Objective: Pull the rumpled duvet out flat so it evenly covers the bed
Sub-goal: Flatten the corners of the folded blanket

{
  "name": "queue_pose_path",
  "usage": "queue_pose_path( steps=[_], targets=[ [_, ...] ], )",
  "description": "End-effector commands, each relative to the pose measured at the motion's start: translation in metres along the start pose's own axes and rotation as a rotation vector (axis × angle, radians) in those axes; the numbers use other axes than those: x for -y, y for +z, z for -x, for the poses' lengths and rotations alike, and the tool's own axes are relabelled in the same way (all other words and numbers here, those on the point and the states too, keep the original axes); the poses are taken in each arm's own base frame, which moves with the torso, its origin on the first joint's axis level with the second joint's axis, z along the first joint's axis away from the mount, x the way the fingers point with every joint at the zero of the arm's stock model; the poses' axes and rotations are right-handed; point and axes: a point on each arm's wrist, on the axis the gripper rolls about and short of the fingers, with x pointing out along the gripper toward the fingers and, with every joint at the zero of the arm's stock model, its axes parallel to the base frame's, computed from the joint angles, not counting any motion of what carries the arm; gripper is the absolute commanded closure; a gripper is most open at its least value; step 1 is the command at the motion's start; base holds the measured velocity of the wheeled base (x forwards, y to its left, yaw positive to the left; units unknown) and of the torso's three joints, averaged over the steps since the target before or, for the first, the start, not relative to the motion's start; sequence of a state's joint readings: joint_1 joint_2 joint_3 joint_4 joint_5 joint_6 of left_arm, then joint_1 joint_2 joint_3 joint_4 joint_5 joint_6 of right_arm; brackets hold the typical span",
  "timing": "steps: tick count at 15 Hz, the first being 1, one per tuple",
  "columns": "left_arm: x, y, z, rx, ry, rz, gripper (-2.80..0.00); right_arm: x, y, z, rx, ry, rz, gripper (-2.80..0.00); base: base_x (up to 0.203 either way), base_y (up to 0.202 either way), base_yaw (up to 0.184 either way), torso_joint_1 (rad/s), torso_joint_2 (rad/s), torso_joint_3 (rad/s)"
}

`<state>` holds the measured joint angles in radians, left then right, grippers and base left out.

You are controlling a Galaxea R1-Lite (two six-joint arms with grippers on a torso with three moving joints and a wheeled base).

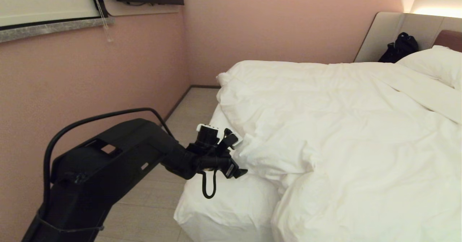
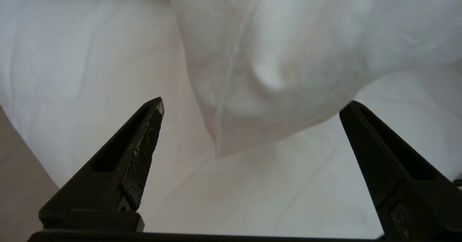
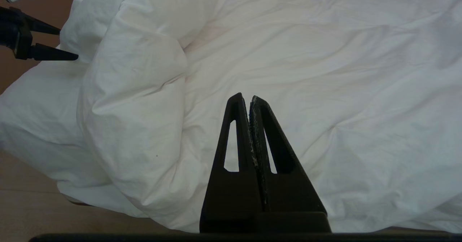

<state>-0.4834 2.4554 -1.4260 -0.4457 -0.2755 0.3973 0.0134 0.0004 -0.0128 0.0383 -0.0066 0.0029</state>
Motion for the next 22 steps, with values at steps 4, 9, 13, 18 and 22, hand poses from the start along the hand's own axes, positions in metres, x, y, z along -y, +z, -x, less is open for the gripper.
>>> queue_pose_path(
  steps=[4, 9, 13, 18, 22],
  targets=[
    [-0.005, -0.003, -0.02, 0.02, 0.006, -0.007, -2.8, 0.0, 0.0, 0.0, 0.0, -0.001, 0.0, 0.0, 0.0, 0.0, 0.0, 0.0, 0.0, 0.0],
    [-0.003, 0.005, -0.024, 0.043, 0.002, -0.012, -2.8, 0.0, 0.0, 0.0, 0.001, 0.0, 0.0, 0.0, 0.0, 0.0, 0.0, 0.0, 0.0, 0.0],
    [-0.003, 0.007, -0.029, 0.056, 0.003, -0.009, -2.8, 0.0, 0.0, 0.0, 0.0, 0.001, 0.0, 0.0, 0.0, 0.0, 0.0, 0.0, 0.0, 0.0],
    [0.0, 0.01, -0.033, 0.062, -0.001, -0.014, -2.8, 0.0, 0.0, 0.0, 0.0, 0.0, 0.0, 0.0, 0.0, 0.0, 0.0, 0.0, 0.0, 0.0],
    [0.001, 0.012, -0.033, 0.07, -0.001, -0.019, 0.0, 0.0, 0.0, 0.0, 0.0, 0.001, 0.0, 0.0, 0.0, 0.0, 0.0, 0.0, 0.0, 0.0]
  ],
)
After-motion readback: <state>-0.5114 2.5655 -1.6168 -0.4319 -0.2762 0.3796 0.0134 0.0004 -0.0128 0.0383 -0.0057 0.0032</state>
